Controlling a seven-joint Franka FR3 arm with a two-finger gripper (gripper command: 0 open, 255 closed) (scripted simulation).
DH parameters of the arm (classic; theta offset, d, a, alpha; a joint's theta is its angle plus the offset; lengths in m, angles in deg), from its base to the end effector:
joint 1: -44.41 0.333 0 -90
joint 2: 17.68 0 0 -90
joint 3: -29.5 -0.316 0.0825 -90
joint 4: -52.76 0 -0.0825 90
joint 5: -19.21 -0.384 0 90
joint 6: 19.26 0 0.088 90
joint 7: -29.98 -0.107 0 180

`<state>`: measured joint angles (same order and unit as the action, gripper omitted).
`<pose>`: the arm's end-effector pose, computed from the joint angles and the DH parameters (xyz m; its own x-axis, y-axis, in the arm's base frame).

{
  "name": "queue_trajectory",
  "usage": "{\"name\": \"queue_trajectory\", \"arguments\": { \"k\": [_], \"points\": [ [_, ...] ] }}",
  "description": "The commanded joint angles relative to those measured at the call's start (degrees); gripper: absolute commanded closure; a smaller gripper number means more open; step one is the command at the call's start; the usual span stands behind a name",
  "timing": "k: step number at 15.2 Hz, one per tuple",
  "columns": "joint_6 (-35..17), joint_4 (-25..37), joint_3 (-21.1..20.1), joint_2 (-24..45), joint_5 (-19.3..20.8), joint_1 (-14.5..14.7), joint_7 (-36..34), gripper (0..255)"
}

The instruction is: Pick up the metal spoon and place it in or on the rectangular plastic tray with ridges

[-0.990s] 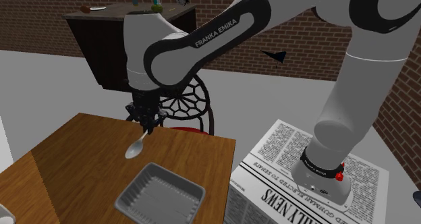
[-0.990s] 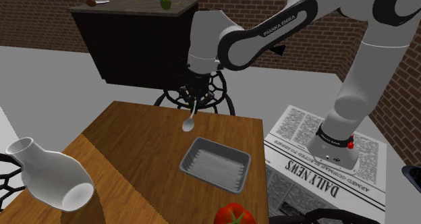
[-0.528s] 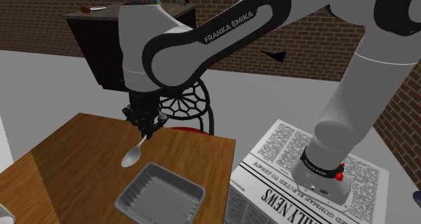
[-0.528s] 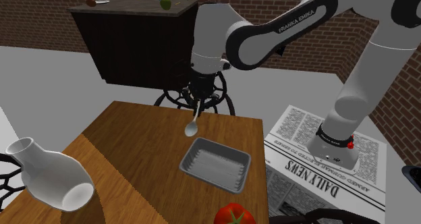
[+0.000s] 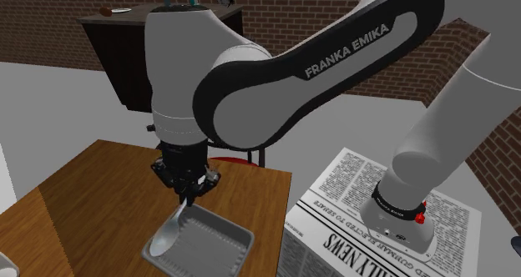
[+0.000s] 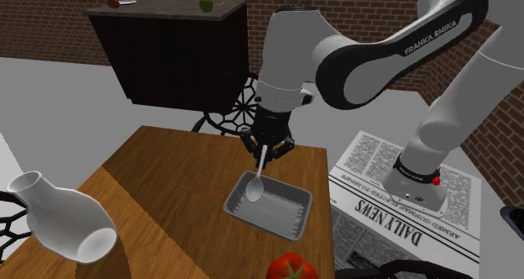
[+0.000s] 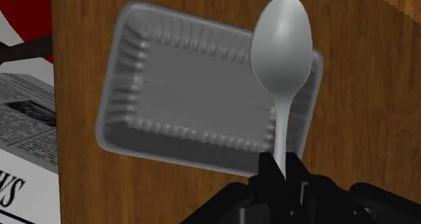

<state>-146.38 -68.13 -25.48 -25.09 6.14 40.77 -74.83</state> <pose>0.3257 0.4380 0.4660 0.5034 -0.8524 -0.1413 -0.8620 -0.4841 -0.1506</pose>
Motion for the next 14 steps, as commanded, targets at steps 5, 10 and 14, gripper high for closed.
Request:
{"name": "queue_trajectory", "arguments": {
  "k": [5,10,14],
  "points": [
    [-2.66,-2.97,-2.47,-1.36,-1.14,1.76,-3.28,255],
    [-6.9,-5.35,-3.95,1.36,1.2,1.19,-4.79,255],
    [-10.32,-7.05,-5.04,4.1,4.04,0.73,-6.67,255]
  ]
}}
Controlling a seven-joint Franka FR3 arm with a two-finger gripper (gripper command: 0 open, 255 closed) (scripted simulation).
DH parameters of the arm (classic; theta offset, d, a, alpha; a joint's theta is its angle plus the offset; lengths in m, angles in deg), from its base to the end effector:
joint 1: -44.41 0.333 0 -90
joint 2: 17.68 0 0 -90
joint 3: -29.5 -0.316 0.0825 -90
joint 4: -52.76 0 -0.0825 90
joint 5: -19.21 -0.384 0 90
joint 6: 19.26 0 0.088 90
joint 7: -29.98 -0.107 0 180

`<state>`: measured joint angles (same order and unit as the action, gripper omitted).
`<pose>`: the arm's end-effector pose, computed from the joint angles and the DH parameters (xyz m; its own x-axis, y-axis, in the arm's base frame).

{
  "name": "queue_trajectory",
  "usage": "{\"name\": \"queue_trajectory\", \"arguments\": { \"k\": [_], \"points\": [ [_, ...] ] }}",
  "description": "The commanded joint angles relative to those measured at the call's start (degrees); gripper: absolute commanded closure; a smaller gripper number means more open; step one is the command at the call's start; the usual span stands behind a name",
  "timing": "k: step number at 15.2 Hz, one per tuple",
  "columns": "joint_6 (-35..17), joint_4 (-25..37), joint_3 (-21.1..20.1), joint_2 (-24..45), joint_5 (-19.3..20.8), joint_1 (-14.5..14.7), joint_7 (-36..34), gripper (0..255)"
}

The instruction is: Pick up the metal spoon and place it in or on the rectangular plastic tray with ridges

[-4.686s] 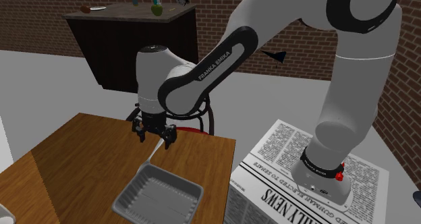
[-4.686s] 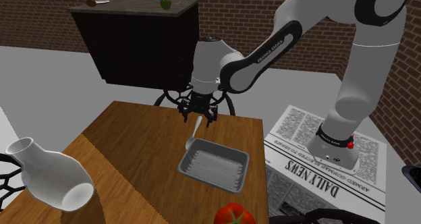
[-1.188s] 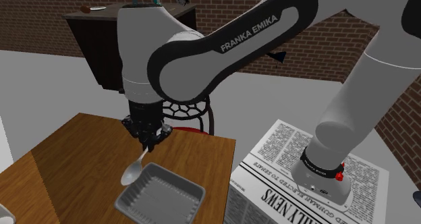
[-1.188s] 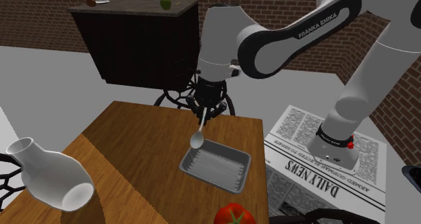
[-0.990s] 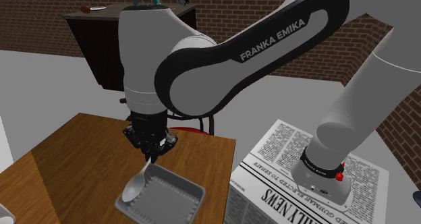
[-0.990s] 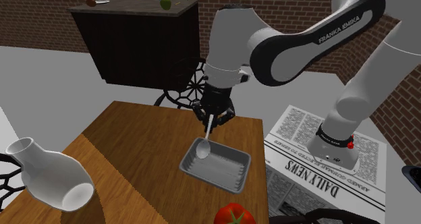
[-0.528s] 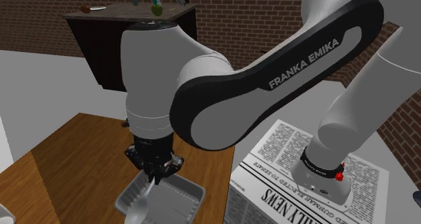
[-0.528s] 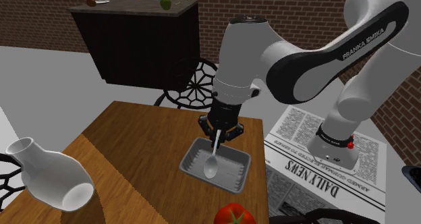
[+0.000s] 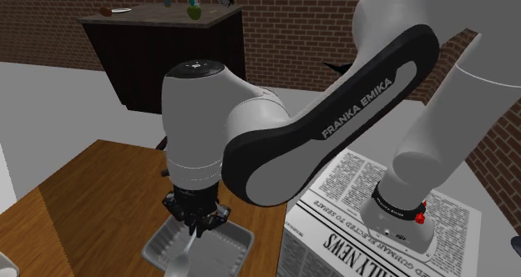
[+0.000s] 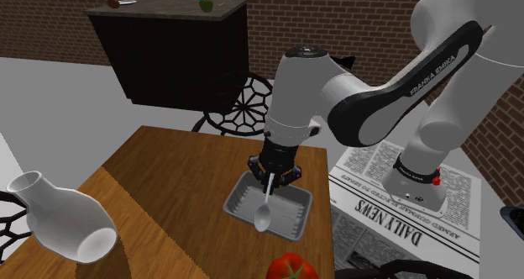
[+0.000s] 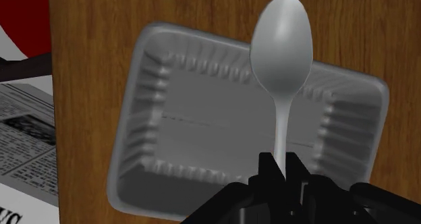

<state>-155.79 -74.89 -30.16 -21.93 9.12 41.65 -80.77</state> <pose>0.2889 0.4539 0.4077 0.5010 -0.8538 -0.1415 -0.8634 -0.4819 -0.1495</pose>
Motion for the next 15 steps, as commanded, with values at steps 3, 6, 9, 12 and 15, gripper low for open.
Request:
{"name": "queue_trajectory", "arguments": {
  "k": [3,6,9,12,15],
  "points": [
    [-3.73,-1.57,-1.0,3.64,4.26,-0.39,-2.89,255],
    [-3.73,-1.57,-0.93,3.63,4.26,-0.32,-2.89,255],
    [-3.73,-1.57,-0.92,3.64,4.27,-0.32,-2.89,255],
    [-3.73,-1.56,-0.93,3.66,4.3,-0.31,-2.92,0],
    [-3.73,-1.55,-0.92,3.68,4.32,-0.32,-2.93,0]
  ]
}}
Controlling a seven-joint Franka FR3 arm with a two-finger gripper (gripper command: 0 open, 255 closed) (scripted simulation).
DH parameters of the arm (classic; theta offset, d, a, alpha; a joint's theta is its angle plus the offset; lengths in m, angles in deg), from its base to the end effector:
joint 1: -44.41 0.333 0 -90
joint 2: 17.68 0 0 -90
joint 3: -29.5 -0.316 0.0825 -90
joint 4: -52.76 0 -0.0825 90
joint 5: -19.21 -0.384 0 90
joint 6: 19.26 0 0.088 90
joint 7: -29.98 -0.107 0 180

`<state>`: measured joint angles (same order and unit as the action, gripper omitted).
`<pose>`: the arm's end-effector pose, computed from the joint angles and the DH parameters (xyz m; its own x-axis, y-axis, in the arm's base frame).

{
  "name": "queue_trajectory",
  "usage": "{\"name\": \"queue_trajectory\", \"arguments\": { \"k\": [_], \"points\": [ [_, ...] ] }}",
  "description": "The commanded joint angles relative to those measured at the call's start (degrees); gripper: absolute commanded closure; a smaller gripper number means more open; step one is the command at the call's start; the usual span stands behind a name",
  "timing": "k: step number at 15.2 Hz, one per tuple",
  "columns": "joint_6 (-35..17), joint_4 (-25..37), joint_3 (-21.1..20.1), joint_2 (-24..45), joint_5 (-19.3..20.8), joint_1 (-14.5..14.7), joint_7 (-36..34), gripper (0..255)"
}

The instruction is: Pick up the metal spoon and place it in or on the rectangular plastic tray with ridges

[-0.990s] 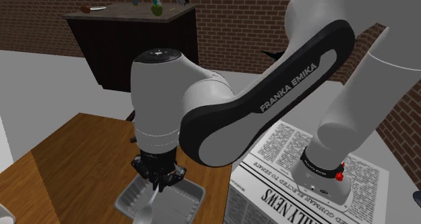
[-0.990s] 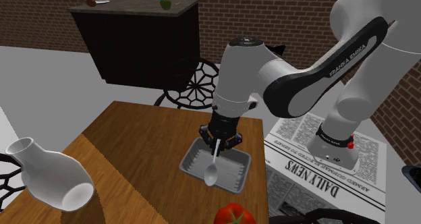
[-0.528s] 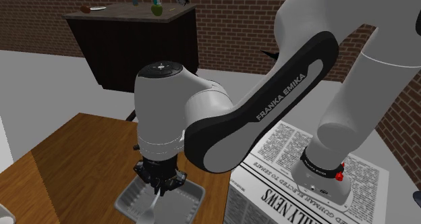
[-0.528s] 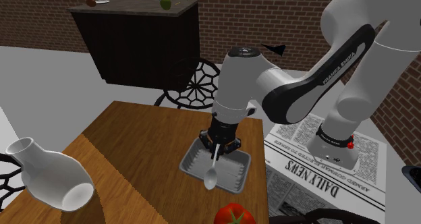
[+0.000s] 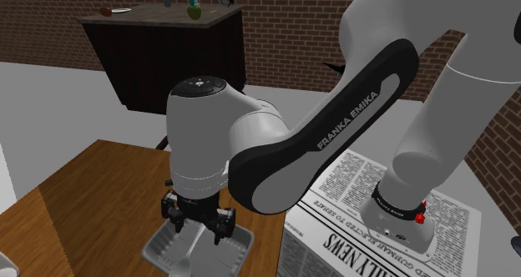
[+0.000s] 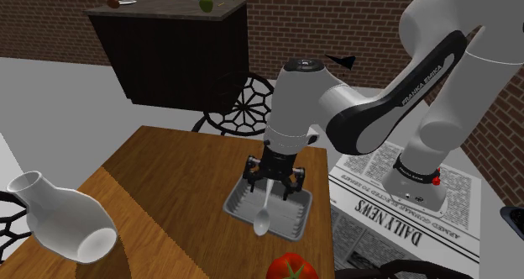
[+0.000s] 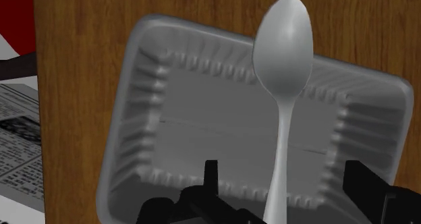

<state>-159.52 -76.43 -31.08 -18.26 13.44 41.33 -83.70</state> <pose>0.2891 0.4548 0.3849 0.5012 -0.8536 -0.1417 -0.8632 -0.4819 -0.1503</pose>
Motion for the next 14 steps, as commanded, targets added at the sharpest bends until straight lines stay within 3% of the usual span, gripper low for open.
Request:
{"name": "queue_trajectory", "arguments": {
  "k": [1,2,4,6,14],
  "points": [
    [0.0,0.0,0.0,0.0,0.0,0.0,0.0,0],
    [0.0,-0.02,0.0,-0.04,-0.05,0.0,0.04,0],
    [4.28,0.95,0.92,-5.57,-6.68,-0.07,4.73,0],
    [8.25,2.08,3.13,-9.56,-10.55,1.02,7.51,0],
    [8.23,2.08,3.33,-9.5,-10.46,1.24,7.45,0]
  ]
}}
